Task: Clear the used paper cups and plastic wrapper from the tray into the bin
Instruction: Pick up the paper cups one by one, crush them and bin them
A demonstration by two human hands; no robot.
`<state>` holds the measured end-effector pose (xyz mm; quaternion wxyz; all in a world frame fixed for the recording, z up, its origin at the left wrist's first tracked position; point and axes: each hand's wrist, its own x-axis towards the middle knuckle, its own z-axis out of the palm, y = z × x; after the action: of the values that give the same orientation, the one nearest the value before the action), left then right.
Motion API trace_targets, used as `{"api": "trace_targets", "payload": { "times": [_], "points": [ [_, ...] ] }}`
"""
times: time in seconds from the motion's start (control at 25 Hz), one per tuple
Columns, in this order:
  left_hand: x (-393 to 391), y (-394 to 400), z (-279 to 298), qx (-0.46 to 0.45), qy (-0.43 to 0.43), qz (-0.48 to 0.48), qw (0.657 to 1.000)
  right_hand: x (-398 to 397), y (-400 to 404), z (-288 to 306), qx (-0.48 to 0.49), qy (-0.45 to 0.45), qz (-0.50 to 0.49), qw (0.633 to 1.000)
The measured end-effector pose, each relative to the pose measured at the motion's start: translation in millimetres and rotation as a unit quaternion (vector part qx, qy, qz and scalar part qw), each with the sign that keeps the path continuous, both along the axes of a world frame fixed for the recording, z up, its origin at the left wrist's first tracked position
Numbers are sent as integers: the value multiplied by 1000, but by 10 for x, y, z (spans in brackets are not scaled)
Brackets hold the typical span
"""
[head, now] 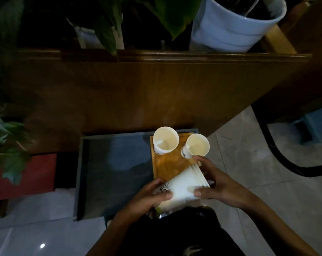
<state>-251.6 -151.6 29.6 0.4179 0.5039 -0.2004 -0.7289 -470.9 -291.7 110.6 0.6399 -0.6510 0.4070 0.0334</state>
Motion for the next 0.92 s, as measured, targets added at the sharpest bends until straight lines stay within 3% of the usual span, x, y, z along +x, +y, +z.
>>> {"api": "trace_targets", "payload": {
  "times": [0.2,0.36,0.44,0.48,0.56,0.64,0.72,0.84,0.92],
  "points": [
    [-210,-122,40,-16,22,30,999,-114,-235,98,-7,-12,60,998],
    [-225,-100,-32,6,10,40,999,-119,-363,209,-73,15,75,994],
    [-86,-19,-166,22,-73,24,997,-155,-522,346,-144,29,68,987],
    [30,65,-285,28,-192,5,981,-182,-621,420,-198,44,65,977],
    [328,301,-526,45,-467,-11,883,-228,-821,543,-318,85,69,942],
    [624,543,-773,72,-612,0,787,-199,-977,606,-386,125,83,910],
    [837,730,-992,110,-648,-40,752,-109,-1066,614,-413,154,113,890],
    [844,831,-1191,161,-607,-112,770,35,-1139,577,-431,174,161,871],
    [756,789,-1250,174,-593,-108,779,100,-1177,542,-443,190,186,856]
  ]
}}
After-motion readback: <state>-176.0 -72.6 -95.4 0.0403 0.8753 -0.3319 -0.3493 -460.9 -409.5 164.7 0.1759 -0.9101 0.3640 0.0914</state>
